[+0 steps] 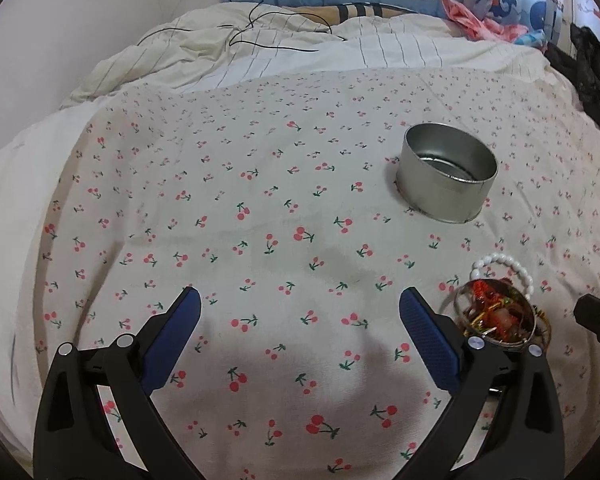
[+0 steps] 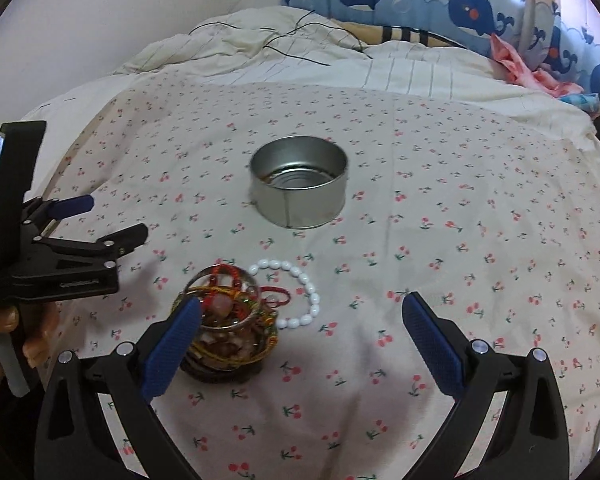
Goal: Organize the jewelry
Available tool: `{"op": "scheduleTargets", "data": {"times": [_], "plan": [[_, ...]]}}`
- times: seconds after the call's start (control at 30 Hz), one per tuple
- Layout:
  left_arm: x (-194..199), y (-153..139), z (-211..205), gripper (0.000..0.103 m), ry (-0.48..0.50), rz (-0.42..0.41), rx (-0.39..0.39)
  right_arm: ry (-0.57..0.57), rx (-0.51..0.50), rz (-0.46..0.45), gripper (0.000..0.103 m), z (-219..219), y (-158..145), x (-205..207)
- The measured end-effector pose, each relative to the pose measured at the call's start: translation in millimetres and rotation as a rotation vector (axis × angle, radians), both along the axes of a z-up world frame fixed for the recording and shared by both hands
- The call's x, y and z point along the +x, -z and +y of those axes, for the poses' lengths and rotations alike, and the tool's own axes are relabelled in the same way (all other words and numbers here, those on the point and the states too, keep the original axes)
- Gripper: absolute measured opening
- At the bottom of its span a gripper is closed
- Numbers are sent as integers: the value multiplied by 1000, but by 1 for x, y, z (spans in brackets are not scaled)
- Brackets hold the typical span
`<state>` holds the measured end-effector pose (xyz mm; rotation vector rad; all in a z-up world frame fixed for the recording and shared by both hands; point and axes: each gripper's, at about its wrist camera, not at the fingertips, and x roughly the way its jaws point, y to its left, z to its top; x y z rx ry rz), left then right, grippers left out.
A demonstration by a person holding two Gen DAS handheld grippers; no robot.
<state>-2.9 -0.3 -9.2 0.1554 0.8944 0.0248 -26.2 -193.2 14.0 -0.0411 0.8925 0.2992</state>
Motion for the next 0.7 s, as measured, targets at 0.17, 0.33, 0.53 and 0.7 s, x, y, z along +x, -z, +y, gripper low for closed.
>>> {"op": "scheduleTargets", "data": {"times": [0.17,0.33,0.53,0.7], "plan": [[0,0,3,96,3,5,-3,-18,-18,-9,97,7,0,0],[0,-1,4,96,7,1,-21,-13,-16,-6,97,7,1,2],[0,-1,2,96,17,3,-14,-12,-14,-2,97,7,3,4],[0,-1,0,96,20,3,-13,-8,-9,2,97,6,4,5]]}}
